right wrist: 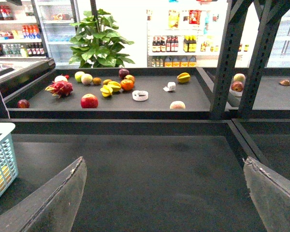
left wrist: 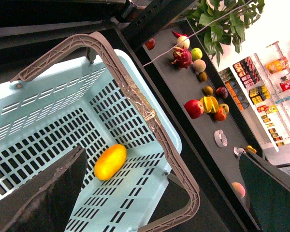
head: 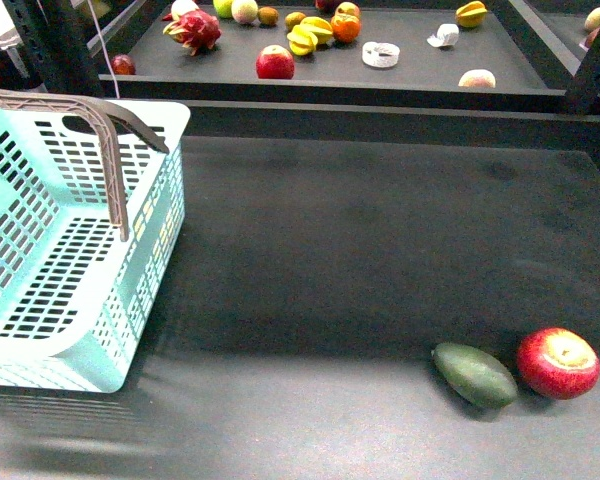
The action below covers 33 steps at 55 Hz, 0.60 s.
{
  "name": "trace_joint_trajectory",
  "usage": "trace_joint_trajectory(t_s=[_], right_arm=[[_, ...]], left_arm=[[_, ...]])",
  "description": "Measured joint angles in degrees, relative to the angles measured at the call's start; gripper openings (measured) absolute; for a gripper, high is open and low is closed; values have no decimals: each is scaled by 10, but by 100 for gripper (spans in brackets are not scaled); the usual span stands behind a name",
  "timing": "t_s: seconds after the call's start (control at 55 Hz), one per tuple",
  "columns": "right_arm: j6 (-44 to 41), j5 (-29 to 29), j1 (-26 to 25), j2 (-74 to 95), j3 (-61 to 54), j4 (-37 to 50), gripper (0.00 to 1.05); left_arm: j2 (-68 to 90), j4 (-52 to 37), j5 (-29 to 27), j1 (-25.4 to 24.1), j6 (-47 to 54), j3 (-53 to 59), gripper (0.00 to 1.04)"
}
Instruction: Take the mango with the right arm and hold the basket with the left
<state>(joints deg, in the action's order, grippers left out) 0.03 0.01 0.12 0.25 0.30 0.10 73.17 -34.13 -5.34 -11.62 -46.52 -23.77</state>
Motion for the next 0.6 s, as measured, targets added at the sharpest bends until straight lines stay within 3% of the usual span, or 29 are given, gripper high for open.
trace_joint_trajectory(t_s=[0.036,0.109,0.164,0.273,0.473,0.601], right_arm=[[0,0,0,0,0,0,97],[0,0,0,0,0,0,97],[0,0,0,0,0,0,97],[0,-1,0,0,0,0,97],[0,-1,0,0,0,0,97],[0,-1,0,0,0,0,97]], left_arm=[[4,-13,19,-3,22,4,97],[19,-157,132,-10,155,50,83],[13,-213,160,-3,239,77,74],[-53,-222,142,21,412,126,46],[-108,-223,116,51,451,189,6],[-173,-177,102,65,455,207,4]])
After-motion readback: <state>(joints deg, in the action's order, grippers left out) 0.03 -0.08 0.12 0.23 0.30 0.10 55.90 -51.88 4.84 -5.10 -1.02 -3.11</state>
